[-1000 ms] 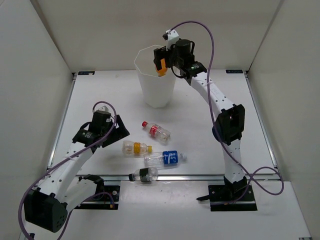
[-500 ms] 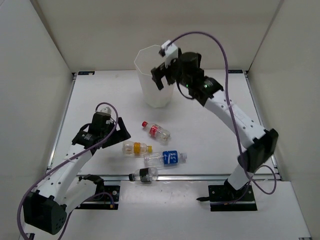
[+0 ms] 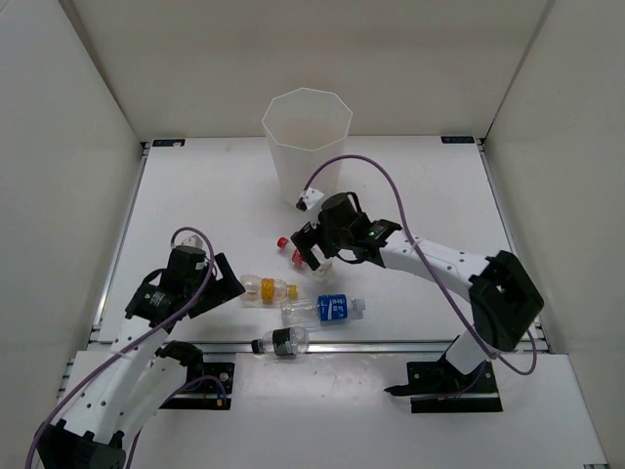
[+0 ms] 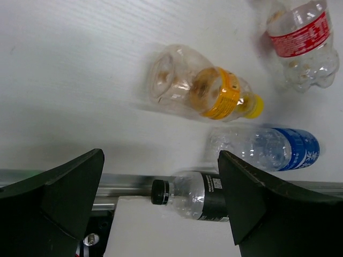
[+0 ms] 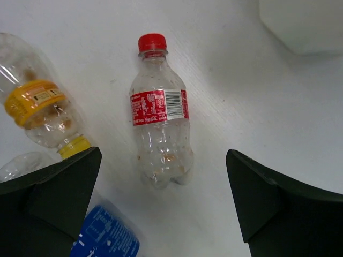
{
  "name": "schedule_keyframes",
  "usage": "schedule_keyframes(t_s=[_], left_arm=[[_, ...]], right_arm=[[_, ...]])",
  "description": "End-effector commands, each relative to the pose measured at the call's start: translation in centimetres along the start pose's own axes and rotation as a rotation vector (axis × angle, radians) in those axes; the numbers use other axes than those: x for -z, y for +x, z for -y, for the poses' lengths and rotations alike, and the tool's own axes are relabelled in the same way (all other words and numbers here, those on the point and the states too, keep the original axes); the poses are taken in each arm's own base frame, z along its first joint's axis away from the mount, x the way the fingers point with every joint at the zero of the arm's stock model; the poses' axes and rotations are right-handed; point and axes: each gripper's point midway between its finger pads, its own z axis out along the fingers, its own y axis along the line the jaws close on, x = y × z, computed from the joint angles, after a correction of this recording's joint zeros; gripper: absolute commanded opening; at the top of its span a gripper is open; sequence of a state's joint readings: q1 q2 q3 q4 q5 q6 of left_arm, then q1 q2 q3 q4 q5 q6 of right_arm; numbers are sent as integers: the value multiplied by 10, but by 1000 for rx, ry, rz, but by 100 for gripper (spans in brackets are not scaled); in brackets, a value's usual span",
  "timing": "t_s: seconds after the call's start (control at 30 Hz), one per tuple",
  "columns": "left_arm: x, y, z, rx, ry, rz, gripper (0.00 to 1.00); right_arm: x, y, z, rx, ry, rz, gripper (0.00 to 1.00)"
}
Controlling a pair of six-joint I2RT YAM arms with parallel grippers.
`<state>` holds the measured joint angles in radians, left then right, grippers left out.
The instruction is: Put the plastic bottles in the bin
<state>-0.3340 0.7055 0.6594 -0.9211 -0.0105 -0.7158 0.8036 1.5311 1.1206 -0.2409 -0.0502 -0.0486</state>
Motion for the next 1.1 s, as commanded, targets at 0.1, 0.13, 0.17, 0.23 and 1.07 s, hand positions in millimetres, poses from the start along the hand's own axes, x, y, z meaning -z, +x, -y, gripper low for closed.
schedule_keyframes(t_s=[0.1, 0.13, 0.17, 0.23, 1.07], left_arm=[[2, 29, -16, 80, -29, -54, 99], [2, 29, -17, 88, -25, -47, 99], [2, 31, -17, 90, -24, -54, 99], [3, 31, -16, 91, -24, -52, 99], [-25, -9, 24, 44, -5, -51, 99]], right_arm=[[-50, 1, -10, 18, -23, 54, 99], [-55, 11, -13, 28, -34, 40, 100], [-58, 15, -13, 30, -35, 28, 99], [-72, 26, -10, 30, -25, 20, 98], [77, -273, 74, 115, 147, 583, 33]])
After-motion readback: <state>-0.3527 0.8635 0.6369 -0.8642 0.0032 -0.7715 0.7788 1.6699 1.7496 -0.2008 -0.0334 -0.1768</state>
